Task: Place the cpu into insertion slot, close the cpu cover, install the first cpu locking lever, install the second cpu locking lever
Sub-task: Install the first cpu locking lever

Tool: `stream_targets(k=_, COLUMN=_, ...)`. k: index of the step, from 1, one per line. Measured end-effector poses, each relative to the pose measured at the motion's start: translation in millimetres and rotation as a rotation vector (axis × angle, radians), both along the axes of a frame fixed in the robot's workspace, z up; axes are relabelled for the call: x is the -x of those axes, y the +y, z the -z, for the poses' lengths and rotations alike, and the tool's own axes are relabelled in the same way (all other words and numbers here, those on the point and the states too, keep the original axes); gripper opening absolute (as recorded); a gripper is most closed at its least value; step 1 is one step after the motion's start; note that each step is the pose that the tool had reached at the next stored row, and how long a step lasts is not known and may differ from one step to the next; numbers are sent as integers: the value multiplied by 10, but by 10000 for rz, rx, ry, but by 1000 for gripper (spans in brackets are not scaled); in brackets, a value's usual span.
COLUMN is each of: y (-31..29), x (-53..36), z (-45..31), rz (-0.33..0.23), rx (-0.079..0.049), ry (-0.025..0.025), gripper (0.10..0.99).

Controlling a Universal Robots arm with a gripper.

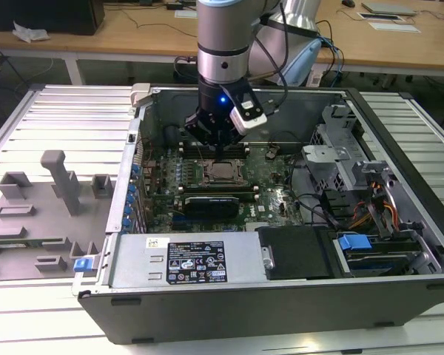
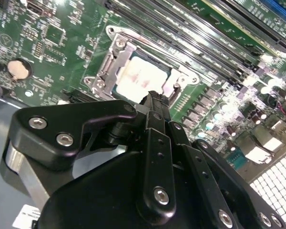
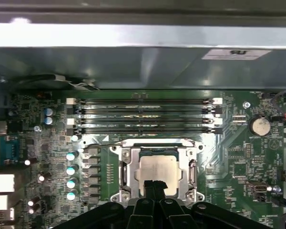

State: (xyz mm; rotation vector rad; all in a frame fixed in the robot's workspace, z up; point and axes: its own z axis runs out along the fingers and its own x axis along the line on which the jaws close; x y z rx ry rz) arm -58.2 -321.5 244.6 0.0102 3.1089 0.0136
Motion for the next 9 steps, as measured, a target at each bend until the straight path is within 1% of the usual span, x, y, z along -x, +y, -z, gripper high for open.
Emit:
stream_targets(k=5, y=2, x=68, z=0, rz=-1, rx=0, ry=1, gripper=106)
stream_targets(k=7, y=3, x=110, z=0, rz=0, rx=0, ry=0, gripper=106)
stream_targets(k=9, y=3, x=130, z=0, rz=-1, rx=0, ry=0, gripper=106)
